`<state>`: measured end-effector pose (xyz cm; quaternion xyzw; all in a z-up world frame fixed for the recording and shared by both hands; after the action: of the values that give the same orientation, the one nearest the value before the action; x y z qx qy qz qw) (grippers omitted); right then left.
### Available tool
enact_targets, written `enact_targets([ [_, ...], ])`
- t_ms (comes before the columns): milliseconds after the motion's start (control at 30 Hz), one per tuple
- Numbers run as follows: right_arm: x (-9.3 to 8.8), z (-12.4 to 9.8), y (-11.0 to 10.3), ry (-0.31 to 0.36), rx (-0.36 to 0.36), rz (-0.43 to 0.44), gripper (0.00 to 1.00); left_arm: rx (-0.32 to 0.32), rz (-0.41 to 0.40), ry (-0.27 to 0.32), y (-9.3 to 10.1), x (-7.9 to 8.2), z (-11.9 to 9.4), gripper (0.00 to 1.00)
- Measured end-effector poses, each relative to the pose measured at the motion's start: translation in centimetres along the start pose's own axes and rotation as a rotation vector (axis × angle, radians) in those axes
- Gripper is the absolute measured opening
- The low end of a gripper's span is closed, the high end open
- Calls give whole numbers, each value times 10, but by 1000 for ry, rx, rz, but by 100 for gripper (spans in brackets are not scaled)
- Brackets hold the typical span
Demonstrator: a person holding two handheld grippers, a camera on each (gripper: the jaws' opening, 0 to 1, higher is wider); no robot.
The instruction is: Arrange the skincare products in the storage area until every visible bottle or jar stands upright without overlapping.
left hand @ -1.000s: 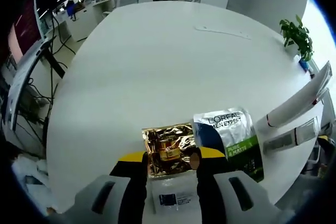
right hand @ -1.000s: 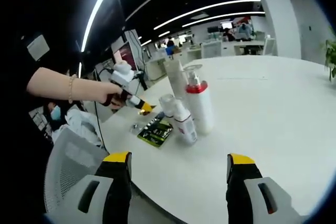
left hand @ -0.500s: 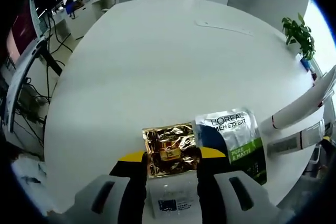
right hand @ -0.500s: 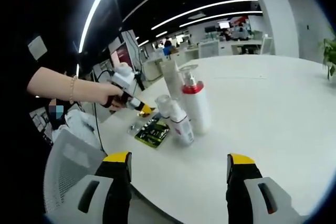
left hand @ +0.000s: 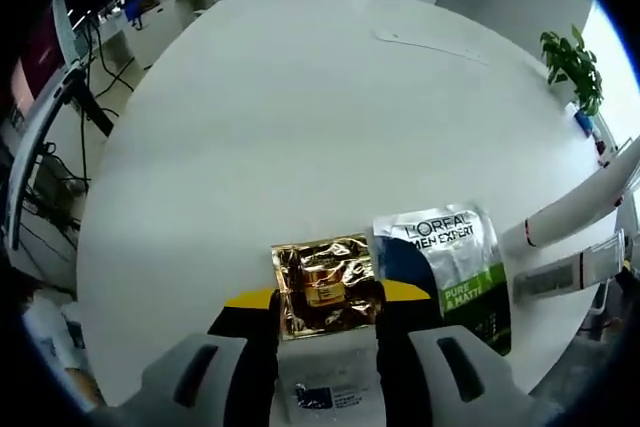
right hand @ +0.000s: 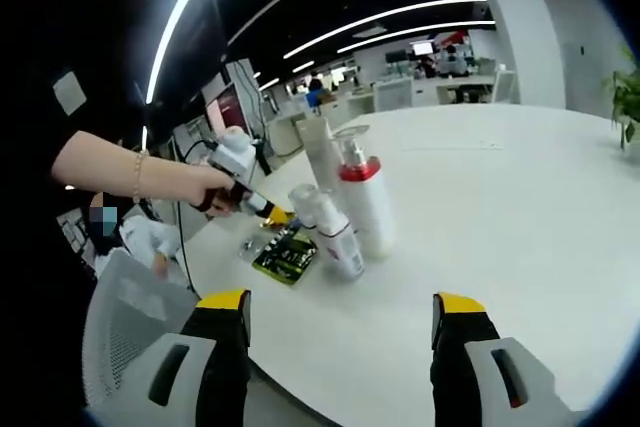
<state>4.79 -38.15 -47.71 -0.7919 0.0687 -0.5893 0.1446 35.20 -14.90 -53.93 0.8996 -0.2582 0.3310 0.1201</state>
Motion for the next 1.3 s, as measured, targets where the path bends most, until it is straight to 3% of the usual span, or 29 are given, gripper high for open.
enact_targets([
  [833, 1, 2, 0, -6, 3, -5, 76, -5, -4, -9, 2, 2, -2, 36],
  [1133, 1, 4, 0, -12, 17, -18, 76, -6, -30, 27, -1, 5, -8, 40],
  [1300, 0, 4, -5, -23, 34, -27, 76, -23, -45, 69, -2, 10, -23, 41],
])
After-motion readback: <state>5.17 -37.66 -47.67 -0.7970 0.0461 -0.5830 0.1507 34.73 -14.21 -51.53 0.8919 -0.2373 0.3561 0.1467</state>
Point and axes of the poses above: the point that each gripper's makers call its tool centre point, and the gripper's own axes: z roughly forward along the fingers, y roughly to its right, x roughly out of its top, the point moved 8 cm from there along -z, roughly backward along the fingers, and after that the axes turned 14 degrees about y, right-handed, at the moved point
